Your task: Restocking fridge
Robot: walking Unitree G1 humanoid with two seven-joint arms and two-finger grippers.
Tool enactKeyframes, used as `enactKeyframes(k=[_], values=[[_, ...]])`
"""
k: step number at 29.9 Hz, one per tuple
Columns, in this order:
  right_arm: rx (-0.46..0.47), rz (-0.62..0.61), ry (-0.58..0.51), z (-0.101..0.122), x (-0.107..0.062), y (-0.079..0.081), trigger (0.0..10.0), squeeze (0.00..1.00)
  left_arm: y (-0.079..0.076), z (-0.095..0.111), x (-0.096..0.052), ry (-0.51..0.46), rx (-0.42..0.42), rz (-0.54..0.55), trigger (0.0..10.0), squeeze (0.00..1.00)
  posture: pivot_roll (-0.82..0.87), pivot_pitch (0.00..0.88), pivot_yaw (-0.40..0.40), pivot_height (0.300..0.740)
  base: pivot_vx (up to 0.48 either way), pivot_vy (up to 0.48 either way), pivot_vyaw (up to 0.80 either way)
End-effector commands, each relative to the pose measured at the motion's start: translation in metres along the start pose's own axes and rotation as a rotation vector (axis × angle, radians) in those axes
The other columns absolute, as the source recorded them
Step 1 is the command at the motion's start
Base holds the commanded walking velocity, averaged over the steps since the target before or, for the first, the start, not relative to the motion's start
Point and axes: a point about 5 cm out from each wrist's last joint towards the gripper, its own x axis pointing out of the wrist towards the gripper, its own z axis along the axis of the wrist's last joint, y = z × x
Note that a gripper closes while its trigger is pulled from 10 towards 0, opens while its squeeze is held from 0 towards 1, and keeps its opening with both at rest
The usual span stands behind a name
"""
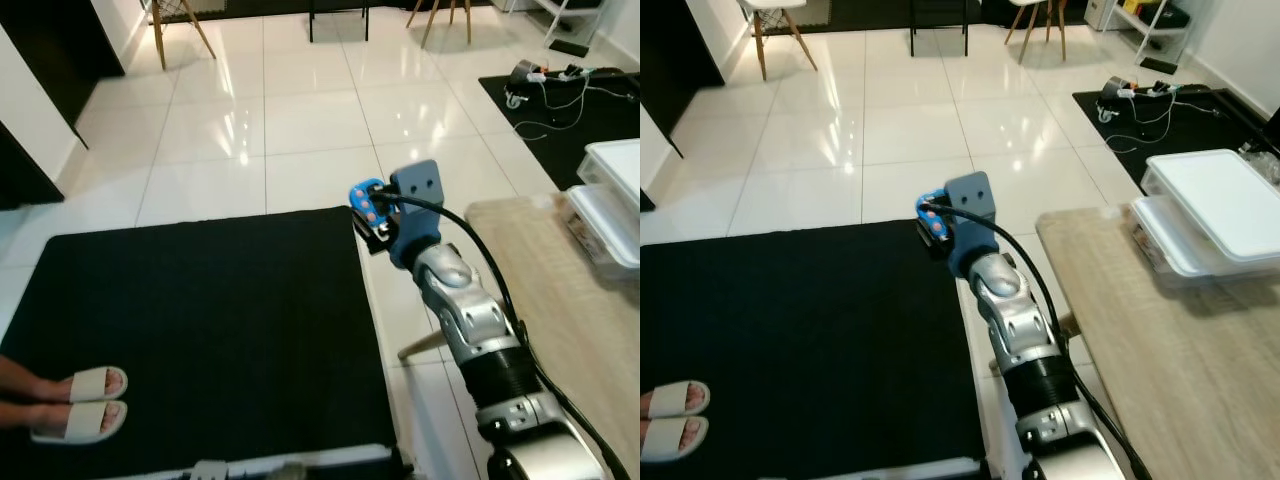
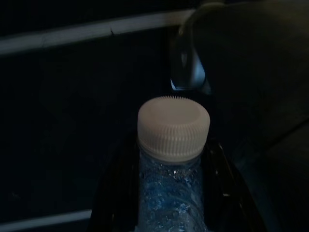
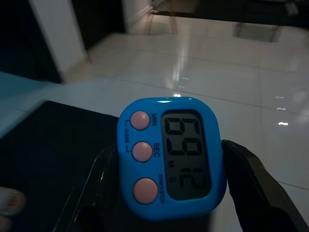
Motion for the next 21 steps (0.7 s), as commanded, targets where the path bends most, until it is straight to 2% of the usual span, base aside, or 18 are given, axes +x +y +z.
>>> enactKeyframes(k=[1,7,9,12,17,21], values=[[-0.011,-0.048,0.02,-0.004,-0.004,-0.015,10.0,0.0,-0.014,0.008,0.005,-0.037,-0.001,-0.06,10.0,0.0,-0.04,0.196,-0.005,0.74,0.48,0.0,-0.79],[-0.014,-0.069,0.007,-0.001,-0.004,-0.02,10.0,0.0,-0.014,0.01,0.005,-0.041,-0.003,-0.056,10.0,0.0,-0.04,0.192,-0.005,0.74,0.468,0.0,-0.78],[-0.012,-0.075,0.005,-0.001,-0.004,-0.021,10.0,0.0,-0.014,0.01,0.005,-0.04,-0.018,-0.051,10.0,0.0,-0.04,0.191,-0.005,0.74,0.186,0.0,-0.75],[-0.01,-0.084,-0.003,0.0,-0.004,-0.022,10.0,0.0,-0.013,0.009,0.006,-0.022,-0.008,-0.029,10.0,0.0,-0.04,0.191,-0.004,0.74,0.0,0.0,0.0],[-0.01,-0.091,-0.013,0.002,-0.003,-0.023,10.0,0.0,-0.014,0.011,0.005,-0.042,-0.014,-0.058,10.0,0.0,-0.04,0.188,-0.007,0.74,0.0,0.0,0.0],[-0.025,-0.094,-0.022,0.005,-0.004,-0.026,10.0,0.0,-0.013,0.008,0.005,-0.024,0.014,-0.056,10.0,0.0,-0.04,0.186,-0.011,0.74,0.0,-0.416,0.0]])
